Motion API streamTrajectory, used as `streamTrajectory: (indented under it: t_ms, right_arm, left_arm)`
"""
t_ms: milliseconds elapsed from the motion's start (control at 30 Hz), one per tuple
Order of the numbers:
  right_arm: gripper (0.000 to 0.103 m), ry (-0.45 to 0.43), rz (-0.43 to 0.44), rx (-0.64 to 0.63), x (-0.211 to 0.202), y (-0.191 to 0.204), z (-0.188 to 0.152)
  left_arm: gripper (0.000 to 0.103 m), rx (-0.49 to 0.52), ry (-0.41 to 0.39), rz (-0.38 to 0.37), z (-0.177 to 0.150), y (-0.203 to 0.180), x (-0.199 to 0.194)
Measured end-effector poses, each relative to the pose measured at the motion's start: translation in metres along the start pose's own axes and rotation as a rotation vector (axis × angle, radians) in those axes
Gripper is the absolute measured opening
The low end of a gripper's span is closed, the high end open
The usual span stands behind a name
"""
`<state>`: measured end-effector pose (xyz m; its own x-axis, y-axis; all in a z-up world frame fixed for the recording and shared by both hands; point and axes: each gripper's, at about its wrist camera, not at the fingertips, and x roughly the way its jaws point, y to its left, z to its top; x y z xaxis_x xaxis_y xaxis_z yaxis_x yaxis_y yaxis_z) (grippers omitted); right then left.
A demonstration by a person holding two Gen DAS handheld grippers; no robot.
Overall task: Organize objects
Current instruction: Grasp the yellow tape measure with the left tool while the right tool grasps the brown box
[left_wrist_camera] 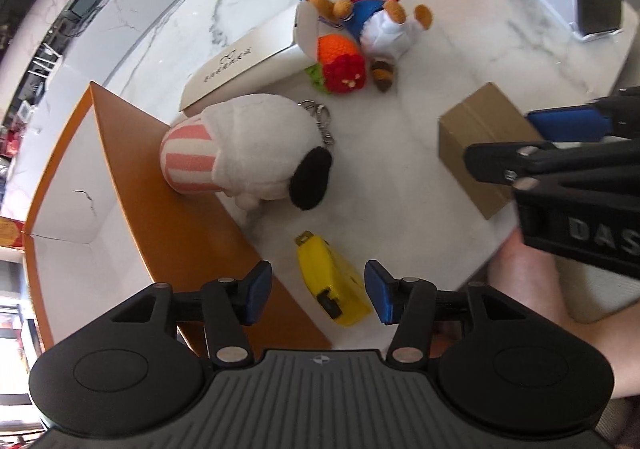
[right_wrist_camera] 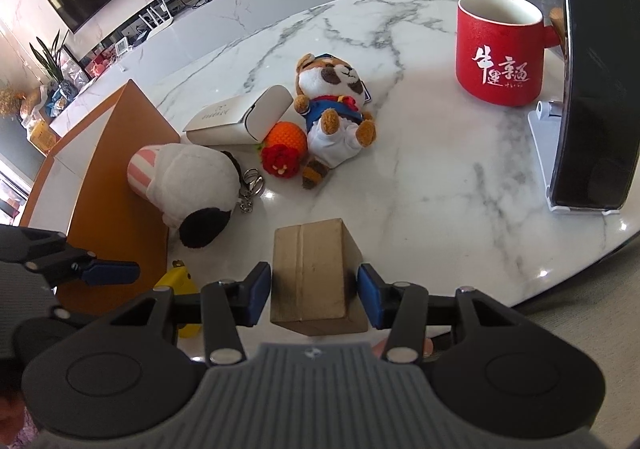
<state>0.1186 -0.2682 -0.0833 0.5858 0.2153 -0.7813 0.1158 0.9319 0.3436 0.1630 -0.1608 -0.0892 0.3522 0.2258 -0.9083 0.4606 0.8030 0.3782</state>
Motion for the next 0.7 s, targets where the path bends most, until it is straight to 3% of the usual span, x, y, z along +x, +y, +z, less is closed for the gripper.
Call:
streamTrajectory:
  t_ms: [200,267,400,467,533,600,700]
  right_arm:
    - [0.051,0.002,0.019,0.027,0.001,-0.005,0.001]
    - [0.051,-0.001,0.023,0.033,0.000,-0.006,0.001]
    - [0.051,-0.005,0.023,0.040,-0.001,-0.007,0.001]
    - [0.051,-0.007,0.023,0.044,-0.002,-0.008,0.001]
    - [0.051,-0.007,0.024,0.049,-0.002,-0.009,0.001]
    - [0.051,-0.004,0.025,0.051,-0.002,-0.009,0.001]
    - [0.051,-0.001,0.028,0.050,-0.002,-0.009,0.001]
  left_arm:
    - [0.061,0.084,0.036,0.101,0.003,-0.016,0.011]
    - [0.036,0.091,0.047,0.080,0.004,-0.019,0.013]
    - [0.035,0.083,0.048,0.069,0.002,-0.022,0.018]
    - [0.033,0.043,0.037,0.034,0.002,-0.015,0.018]
    - [0.025,-0.018,0.038,-0.044,0.002,-0.004,0.019]
    - [0.025,-0.072,0.038,-0.121,0.002,0.004,0.020]
    - [0.025,-0.096,0.027,-0.137,0.001,0.006,0.022]
